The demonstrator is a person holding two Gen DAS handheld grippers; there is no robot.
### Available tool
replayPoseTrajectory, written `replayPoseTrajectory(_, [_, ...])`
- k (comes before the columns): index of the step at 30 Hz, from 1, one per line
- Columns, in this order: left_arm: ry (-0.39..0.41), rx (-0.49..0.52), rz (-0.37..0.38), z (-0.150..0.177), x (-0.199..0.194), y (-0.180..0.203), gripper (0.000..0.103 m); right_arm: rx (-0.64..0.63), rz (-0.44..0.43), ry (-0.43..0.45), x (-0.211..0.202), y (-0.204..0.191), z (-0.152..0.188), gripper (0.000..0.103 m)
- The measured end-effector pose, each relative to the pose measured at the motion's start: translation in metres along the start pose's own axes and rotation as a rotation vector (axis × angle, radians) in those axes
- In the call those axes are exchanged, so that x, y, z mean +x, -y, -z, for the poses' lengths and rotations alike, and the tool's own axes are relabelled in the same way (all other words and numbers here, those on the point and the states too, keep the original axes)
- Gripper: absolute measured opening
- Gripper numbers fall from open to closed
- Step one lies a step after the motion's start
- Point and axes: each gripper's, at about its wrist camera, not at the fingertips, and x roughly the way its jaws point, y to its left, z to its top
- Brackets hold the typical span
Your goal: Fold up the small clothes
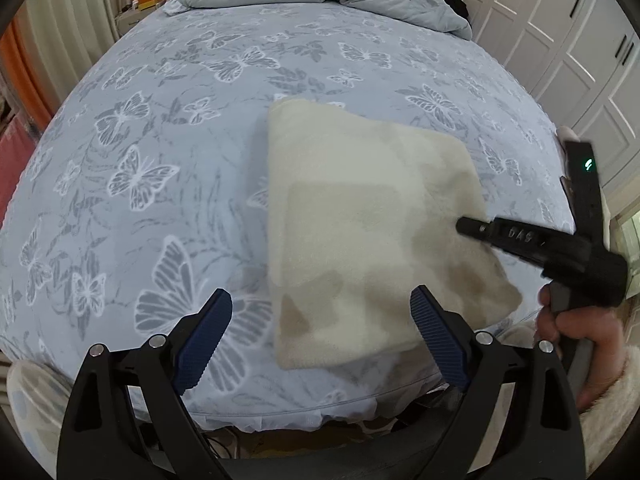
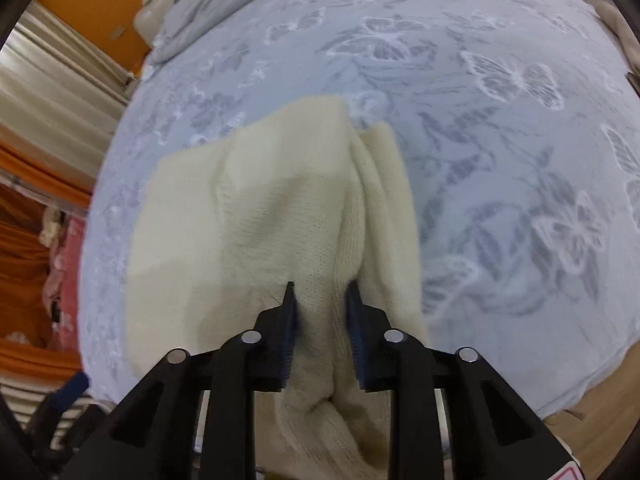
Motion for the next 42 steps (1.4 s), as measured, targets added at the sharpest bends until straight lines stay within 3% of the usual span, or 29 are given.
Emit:
replayPoseTrajectory(2, [0.008, 0.015, -0.004, -0.003, 0.000, 0.003, 0.089, -0.018, -0.003, 0.087, -0.028, -0.003, -0.003, 0.014])
replayPoseTrajectory(3, [0.011, 0.019, -0.006, -0.004, 0.002, 0.004, 0.089, -0.008, 0.007, 0.090, -0.032, 0.003, -0.004, 0.010])
replayPoseTrajectory(4, [0.009, 0.019, -0.007, -0.004, 0.004, 0.005, 0.090, 0.007, 0.030, 0.055, -0.020, 0.013, -0.005, 0.006])
replayPoseTrajectory(6, [-0.010, 0.012, -0.005, -0.005, 0.013, 0.005, 0.090, 0.015, 0.085, -0.102, 0.022, 0.034, 0.004, 0.004])
replayPoseTrajectory(8, [-0.042, -0.002, 0.005, -0.007, 0.026, 0.006, 0.090, 0.036, 0.052, -0.088, 0.023, 0.041, 0.009, 0.005])
replayPoseTrajectory(9, [-0.058, -0.005, 0.008, -0.008, 0.031, 0.007, 0.090, 0.050, 0.019, -0.070, 0.013, 0.040, 0.006, 0.010])
replayPoseTrajectory(11, [-0.079, -0.021, 0.019, -0.011, 0.038, 0.005, 0.090, 0.082, 0.007, -0.027, -0.002, 0.038, 0.002, 0.032])
replayPoseTrajectory(12, [-0.082, -0.036, 0.025, -0.012, 0.039, 0.004, 0.090, 0.091, 0.015, 0.004, -0.010, 0.037, 0.001, 0.061])
replayPoseTrajectory(13, [-0.083, -0.051, 0.035, -0.014, 0.040, 0.002, 0.090, 0.088, 0.012, 0.022, -0.014, 0.036, 0.000, 0.077])
replayPoseTrajectory(20, [-0.158, -0.124, 0.052, -0.029, 0.070, -0.002, 0.091, 0.103, 0.008, -0.090, 0.026, 0.040, -0.001, 0.079])
replayPoseTrajectory(22, [-0.175, -0.136, 0.050, -0.032, 0.077, -0.002, 0.093, 0.110, 0.020, -0.121, 0.043, 0.044, 0.002, 0.084])
replayPoseTrajectory(29, [-0.183, -0.121, 0.011, -0.040, 0.106, 0.000, 0.098, 0.230, -0.159, -0.192, 0.068, 0.063, 0.004, 0.088])
replayPoseTrajectory(34, [-0.184, -0.155, 0.045, -0.045, 0.118, -0.007, 0.098, 0.199, -0.181, -0.200, 0.077, 0.056, 0.004, 0.098])
replayPoseTrajectory(37, [-0.186, -0.166, 0.065, -0.045, 0.123, -0.009, 0.098, 0.148, -0.152, -0.187, 0.082, 0.044, 0.004, 0.098])
replayPoseTrajectory(42, [-0.191, -0.198, 0.117, -0.047, 0.132, -0.014, 0.098, 0.170, -0.172, -0.174, 0.086, 0.044, 0.002, 0.098])
